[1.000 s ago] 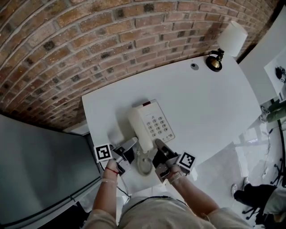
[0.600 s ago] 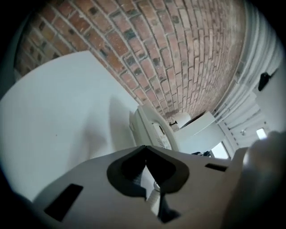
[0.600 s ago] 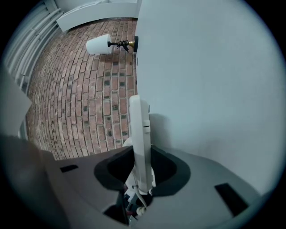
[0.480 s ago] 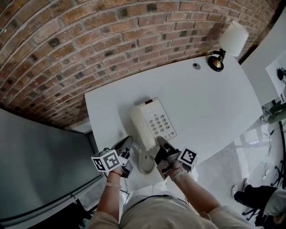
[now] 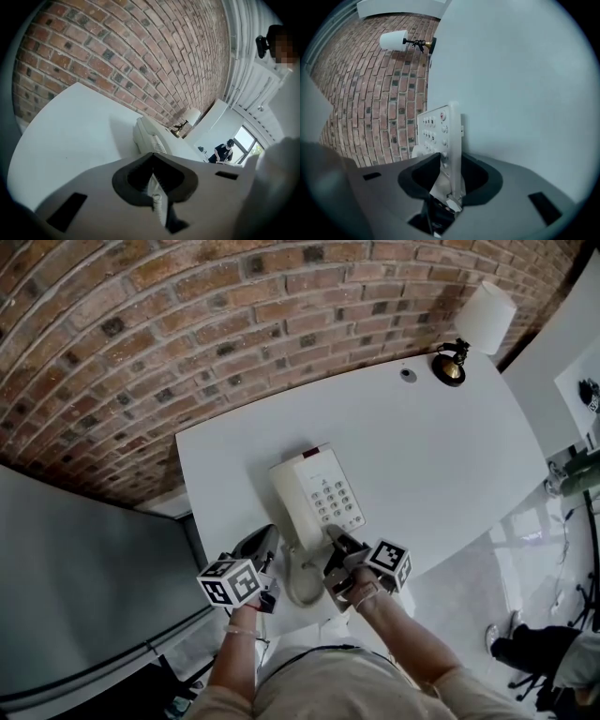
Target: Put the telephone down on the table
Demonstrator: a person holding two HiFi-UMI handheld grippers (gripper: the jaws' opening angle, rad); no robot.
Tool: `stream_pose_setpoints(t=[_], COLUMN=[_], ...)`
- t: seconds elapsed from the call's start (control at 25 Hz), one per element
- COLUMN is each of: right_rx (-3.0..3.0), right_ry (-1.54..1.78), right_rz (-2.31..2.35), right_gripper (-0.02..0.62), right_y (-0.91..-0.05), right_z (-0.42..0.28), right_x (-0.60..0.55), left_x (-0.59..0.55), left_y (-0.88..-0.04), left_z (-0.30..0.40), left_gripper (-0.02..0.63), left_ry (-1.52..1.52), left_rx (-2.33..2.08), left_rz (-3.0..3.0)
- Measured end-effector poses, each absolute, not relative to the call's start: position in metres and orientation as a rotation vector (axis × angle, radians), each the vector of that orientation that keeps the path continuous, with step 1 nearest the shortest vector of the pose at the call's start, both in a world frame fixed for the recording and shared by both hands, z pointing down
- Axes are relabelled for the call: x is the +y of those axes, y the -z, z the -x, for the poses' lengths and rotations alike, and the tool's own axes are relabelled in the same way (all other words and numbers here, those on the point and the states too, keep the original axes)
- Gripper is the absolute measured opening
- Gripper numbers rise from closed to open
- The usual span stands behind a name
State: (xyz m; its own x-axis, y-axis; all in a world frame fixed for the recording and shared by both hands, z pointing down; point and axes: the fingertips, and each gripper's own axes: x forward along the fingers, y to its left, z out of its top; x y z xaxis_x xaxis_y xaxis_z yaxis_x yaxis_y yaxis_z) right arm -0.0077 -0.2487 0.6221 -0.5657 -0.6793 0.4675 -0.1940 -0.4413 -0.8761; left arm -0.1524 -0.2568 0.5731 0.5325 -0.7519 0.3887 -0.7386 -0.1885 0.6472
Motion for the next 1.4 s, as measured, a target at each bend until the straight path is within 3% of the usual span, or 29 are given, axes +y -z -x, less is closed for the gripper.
stream_pose_setpoints(t=[0.24,0.76,1.2,1.4], right_rx=[1.387,1.445,1.739,1.942], right_ry=[2.181,2.286,2.118,1.978], right_rz=[1.363,1.336,1.346,1.351], right_gripper=[0.155,0.143,0.011,0.006], right_y=[-0.633,-0.632,-0.603,-0.582], right_z=[0.007,0.005,-0.020,-0.027], right_x=[-0.245,-0.235,-0.235,-0.237], left_x=[-0.253,-0.247,-0.238,-0.231], left_y=[-0.569,-0.567,-0.554,-0.542], left_z=[0.150,0.153,0.154,0.156], left_gripper=[0.006,0.006,0.006,0.006], left_ry=[0.005,0.000,-0.023,-0.034], left_rx=[-1.244,-1.277,-1.337,-1.379], left_rz=[-1.956,-1.948,-1.983,-2.007])
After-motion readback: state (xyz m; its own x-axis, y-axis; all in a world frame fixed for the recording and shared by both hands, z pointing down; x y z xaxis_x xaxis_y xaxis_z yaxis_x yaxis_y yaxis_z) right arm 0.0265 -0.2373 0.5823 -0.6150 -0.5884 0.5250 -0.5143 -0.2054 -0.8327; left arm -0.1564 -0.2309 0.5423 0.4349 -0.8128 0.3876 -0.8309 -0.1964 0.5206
